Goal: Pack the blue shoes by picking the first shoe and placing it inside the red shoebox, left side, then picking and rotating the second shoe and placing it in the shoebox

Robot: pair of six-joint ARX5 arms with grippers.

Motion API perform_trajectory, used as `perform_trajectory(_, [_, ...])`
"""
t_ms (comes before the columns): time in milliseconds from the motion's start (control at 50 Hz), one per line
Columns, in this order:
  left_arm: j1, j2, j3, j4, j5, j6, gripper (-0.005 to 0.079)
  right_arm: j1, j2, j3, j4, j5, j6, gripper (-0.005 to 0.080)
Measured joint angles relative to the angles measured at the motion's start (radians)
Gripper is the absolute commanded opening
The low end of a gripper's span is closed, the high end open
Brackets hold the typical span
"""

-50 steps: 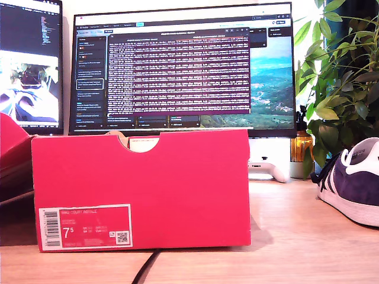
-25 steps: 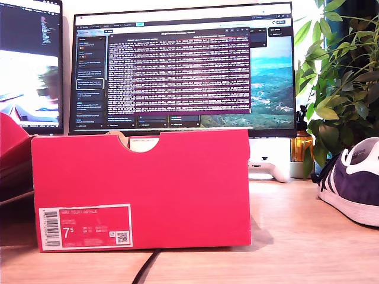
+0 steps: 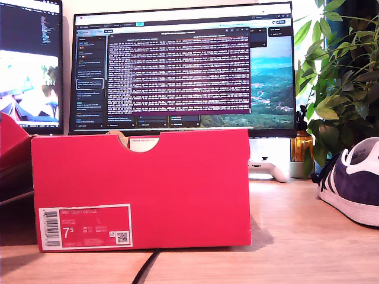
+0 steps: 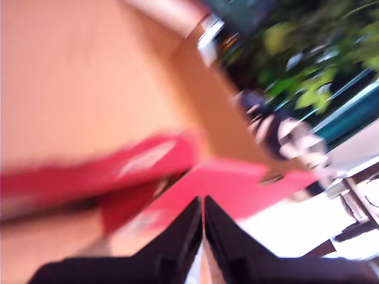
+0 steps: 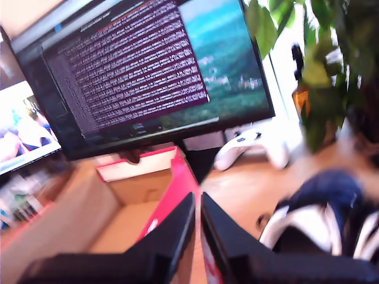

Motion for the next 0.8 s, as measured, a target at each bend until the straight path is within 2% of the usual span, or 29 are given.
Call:
perform_trajectory(200, [-0.053,0.188,-0.004,0.023,-0.060,-0.037,-0.0020,0.000,0.215,0.186,-0.069,-0.015,-0.092,-0.0010])
perform_trajectory(460, [-0.087,0.314,-0.011,0.201,-0.206,-0.077,-0.0020,0.027,0.458,0.359,-0.319,-0.018,-0.168,-0.0003])
perform_trajectory(680, [-0.089,0.444,-0.011,0.347,-0.219,-0.079,-0.0020,0.067,0.615,0.541,-0.542,-0.014,-0.174,0.0007])
perform_trajectory(800, [-0.089,0.520,-0.011,0.446,-0.220,-0.080,-0.0020,0.067,0.686,0.671,-0.660,0.016,-0.173,0.0074])
